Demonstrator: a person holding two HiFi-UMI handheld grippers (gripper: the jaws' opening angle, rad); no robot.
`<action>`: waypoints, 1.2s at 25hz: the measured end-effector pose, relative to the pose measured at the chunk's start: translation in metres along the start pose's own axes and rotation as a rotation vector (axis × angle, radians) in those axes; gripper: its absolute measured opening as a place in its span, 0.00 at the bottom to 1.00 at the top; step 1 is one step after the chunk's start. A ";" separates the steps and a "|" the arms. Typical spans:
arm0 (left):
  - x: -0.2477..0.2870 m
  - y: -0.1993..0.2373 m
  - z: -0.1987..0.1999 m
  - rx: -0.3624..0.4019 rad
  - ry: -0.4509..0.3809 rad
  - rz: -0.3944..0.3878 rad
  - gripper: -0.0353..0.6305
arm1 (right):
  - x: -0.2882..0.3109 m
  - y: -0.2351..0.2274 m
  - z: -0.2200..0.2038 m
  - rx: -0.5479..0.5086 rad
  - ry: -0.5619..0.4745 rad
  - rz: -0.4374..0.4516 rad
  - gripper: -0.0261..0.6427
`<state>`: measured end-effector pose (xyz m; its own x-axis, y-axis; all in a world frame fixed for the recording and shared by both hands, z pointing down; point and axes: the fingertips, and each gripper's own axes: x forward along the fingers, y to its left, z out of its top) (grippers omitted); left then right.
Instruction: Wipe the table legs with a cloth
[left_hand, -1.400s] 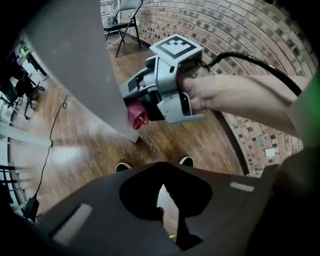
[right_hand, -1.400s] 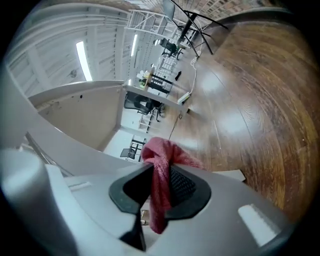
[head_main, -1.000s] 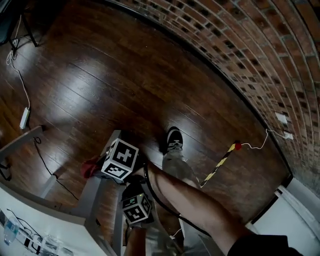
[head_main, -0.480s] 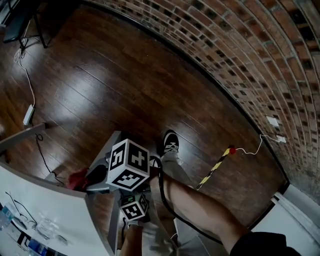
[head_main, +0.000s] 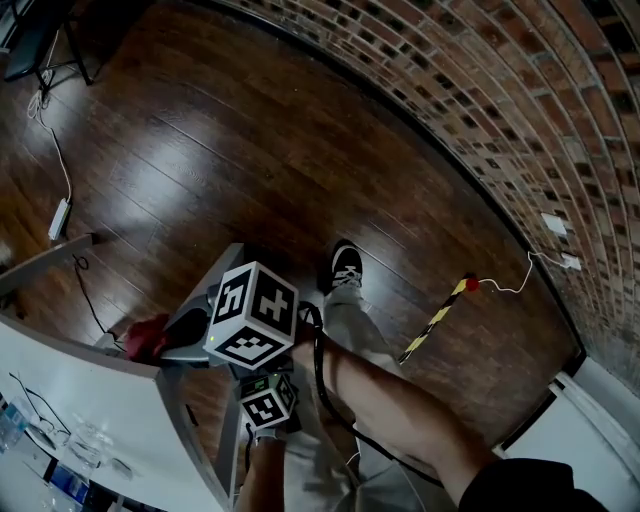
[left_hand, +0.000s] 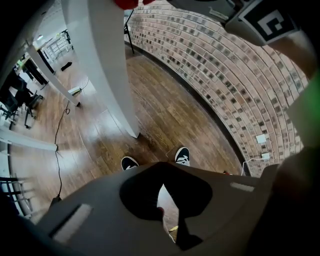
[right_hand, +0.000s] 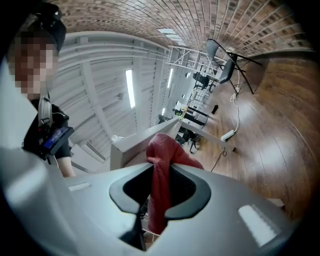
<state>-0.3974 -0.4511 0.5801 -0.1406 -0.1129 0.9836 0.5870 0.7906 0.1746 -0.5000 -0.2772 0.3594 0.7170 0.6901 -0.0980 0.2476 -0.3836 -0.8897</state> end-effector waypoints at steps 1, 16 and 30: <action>0.003 -0.002 0.000 -0.001 -0.001 -0.004 0.06 | 0.000 -0.006 -0.003 0.002 0.005 -0.014 0.13; 0.052 0.018 0.048 -0.139 -0.077 0.047 0.06 | 0.000 -0.163 -0.077 0.136 0.140 -0.145 0.13; 0.115 0.043 0.062 -0.226 -0.101 0.059 0.06 | -0.005 -0.354 -0.176 0.223 0.307 -0.245 0.13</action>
<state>-0.4378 -0.3931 0.6976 -0.1734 -0.0008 0.9848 0.7585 0.6377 0.1341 -0.4763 -0.2529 0.7538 0.8232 0.5169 0.2346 0.3119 -0.0665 -0.9478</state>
